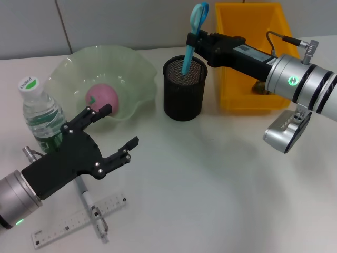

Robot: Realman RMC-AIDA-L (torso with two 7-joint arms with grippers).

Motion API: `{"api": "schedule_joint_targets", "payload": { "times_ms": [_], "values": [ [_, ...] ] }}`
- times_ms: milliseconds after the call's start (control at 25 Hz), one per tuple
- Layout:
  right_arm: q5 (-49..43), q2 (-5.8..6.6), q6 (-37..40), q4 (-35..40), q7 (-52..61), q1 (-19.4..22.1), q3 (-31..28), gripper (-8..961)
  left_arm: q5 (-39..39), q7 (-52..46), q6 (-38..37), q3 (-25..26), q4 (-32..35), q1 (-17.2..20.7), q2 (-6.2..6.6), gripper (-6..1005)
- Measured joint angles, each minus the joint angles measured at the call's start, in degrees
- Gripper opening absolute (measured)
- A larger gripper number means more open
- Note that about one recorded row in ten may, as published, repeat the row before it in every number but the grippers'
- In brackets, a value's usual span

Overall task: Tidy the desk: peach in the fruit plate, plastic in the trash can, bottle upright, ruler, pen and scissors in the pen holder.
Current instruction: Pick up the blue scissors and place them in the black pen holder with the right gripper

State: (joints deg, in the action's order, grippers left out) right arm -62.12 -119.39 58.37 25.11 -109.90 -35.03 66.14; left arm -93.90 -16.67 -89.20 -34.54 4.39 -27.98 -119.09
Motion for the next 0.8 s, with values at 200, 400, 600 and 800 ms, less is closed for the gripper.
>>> {"api": "schedule_joint_targets", "payload": {
  "times_ms": [200, 400, 600, 800],
  "values": [
    [0.0, -0.02, 0.1, -0.3, -1.8, -0.4, 0.1, 335, 0.4, 0.0, 0.0, 0.1, 0.0, 0.0, 0.0, 812],
    [0.1, 0.02, 0.0, -1.3, -2.5, -1.0, 0.0, 340, 0.6, 0.0, 0.1, 0.1, -0.4, 0.0, 0.0, 812],
    [0.1, 0.03, -0.7, -2.6, -3.4, -1.1, 0.0, 346, 0.6, 0.0, 0.5, -0.2, -0.7, 0.1, 0.0, 812],
    [0.1, -0.16, -1.0, -2.9, -4.2, -1.2, 0.0, 352, 0.6, 0.1, 0.7, -0.4, -0.9, 0.1, 0.0, 812]
  ]
}}
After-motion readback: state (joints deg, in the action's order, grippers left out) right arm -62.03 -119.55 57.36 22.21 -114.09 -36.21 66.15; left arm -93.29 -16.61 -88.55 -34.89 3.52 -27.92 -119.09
